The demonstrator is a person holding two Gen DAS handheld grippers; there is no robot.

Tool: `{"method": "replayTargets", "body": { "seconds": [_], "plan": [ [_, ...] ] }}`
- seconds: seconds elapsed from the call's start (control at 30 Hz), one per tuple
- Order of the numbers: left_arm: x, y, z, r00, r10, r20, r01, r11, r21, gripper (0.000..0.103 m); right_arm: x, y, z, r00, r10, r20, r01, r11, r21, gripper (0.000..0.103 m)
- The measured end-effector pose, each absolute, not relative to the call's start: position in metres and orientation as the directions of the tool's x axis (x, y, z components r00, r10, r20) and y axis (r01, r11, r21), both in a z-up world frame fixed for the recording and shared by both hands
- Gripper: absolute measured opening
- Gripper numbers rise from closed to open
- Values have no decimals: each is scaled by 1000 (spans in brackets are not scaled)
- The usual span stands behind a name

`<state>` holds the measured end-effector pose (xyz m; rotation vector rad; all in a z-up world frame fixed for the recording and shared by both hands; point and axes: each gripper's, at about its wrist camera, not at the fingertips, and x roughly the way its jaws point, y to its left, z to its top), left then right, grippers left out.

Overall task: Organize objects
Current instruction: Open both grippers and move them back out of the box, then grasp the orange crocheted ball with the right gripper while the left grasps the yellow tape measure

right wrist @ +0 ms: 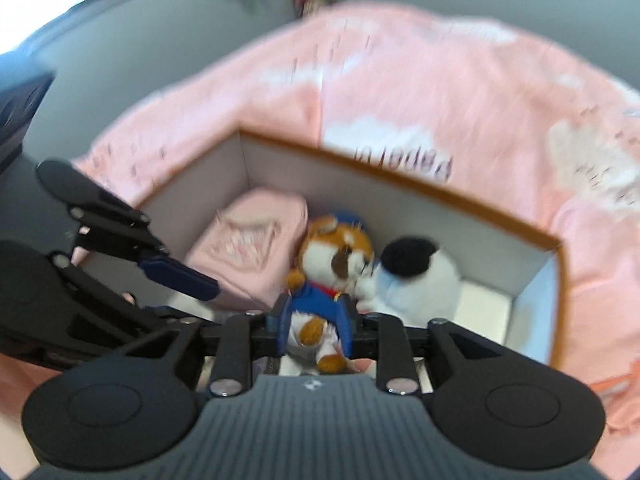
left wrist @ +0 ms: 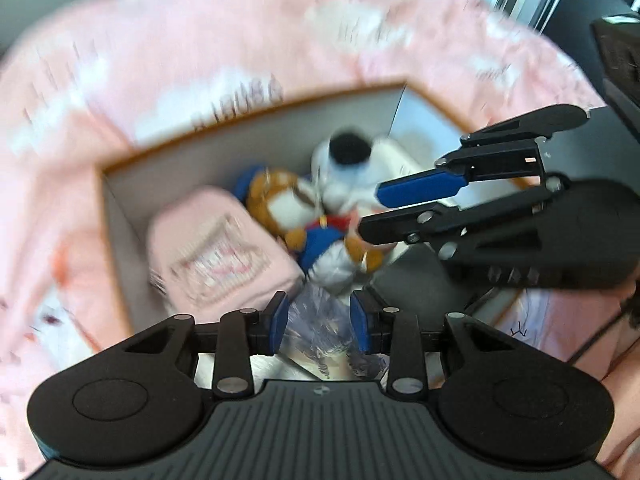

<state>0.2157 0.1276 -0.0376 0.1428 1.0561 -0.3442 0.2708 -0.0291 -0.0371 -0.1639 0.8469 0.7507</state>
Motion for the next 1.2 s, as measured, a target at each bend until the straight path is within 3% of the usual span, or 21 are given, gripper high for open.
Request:
{"method": "replayTargets", "body": {
  "seconds": [0.07, 0.33, 0.5, 0.73, 1.2],
  "plan": [
    [187, 126, -25, 530, -151, -834, 349, 935, 53, 40, 254, -44, -25, 472, 565, -677, -639, 748, 179, 36],
    [91, 124, -3, 754, 33, -656, 276, 890, 362, 39, 175, -92, -7, 586, 601, -543, -569, 783, 253, 44],
    [44, 138, 1, 776, 107, -621, 184, 904, 386, 39, 137, -95, -21, 576, 594, -562, -547, 791, 276, 46],
    [-31, 153, -17, 807, 282, -519, 45, 846, 531, 39, 106, -79, -33, 549, 595, -587, -561, 783, 269, 47],
    [-55, 186, -13, 819, 381, -428, -133, 853, 504, 41, 87, -22, -72, 405, 562, -721, -617, 750, 238, 47]
  ]
}}
